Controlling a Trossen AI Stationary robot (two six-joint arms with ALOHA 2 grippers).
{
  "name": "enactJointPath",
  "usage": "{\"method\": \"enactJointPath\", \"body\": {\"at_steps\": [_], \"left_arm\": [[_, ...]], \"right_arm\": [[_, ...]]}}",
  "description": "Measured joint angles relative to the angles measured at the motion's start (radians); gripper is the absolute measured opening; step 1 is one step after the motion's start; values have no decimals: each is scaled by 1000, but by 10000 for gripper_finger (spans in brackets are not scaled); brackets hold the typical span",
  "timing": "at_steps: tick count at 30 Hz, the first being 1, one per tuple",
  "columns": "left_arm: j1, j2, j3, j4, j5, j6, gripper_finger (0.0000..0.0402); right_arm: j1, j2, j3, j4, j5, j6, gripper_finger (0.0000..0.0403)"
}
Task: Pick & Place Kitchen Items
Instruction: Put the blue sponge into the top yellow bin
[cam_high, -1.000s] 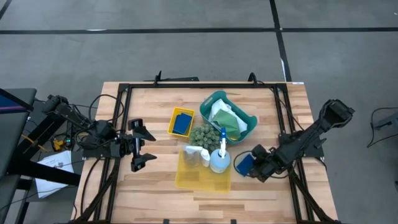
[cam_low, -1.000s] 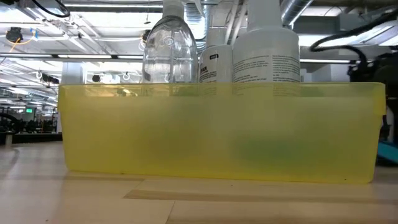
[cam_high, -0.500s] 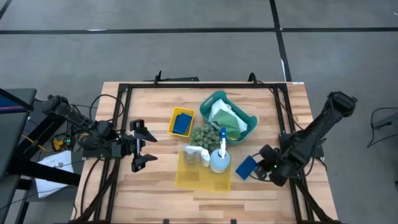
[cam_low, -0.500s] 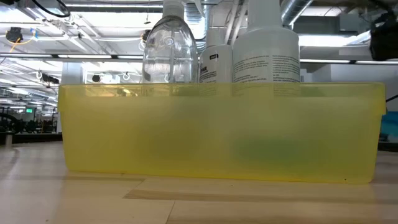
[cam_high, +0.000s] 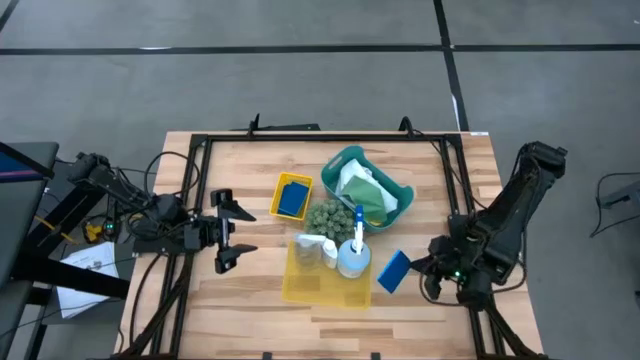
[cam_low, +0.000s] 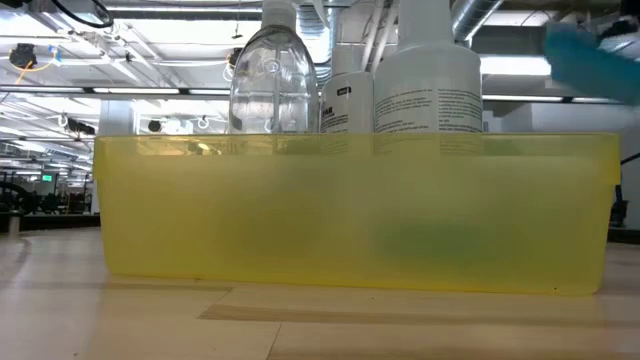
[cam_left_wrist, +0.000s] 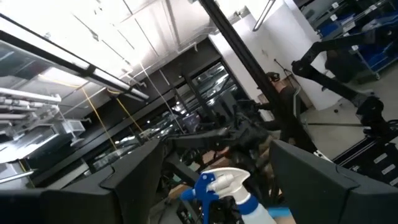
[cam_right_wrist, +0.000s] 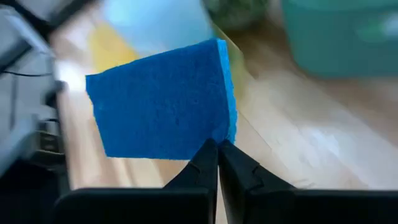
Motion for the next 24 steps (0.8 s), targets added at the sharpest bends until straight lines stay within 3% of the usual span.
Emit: {"method": "enactJointPath", "body": {"at_steps": [9,13,17,24], "left_arm": [[0,0,0,-2,-9,-30,289],[0,0,0,-7,-101,-32,289],[0,0,0,-7,-189,-27,289],[0,0,0,-6,-204,-25,289]], "right_arm": [[15,46,218,-108,188,-295,0],[-66,79,347,-235,184,-378,0],[-157,131,499,-284,158,-563,0],[-261,228,800,-323,156,-916,0]]}}
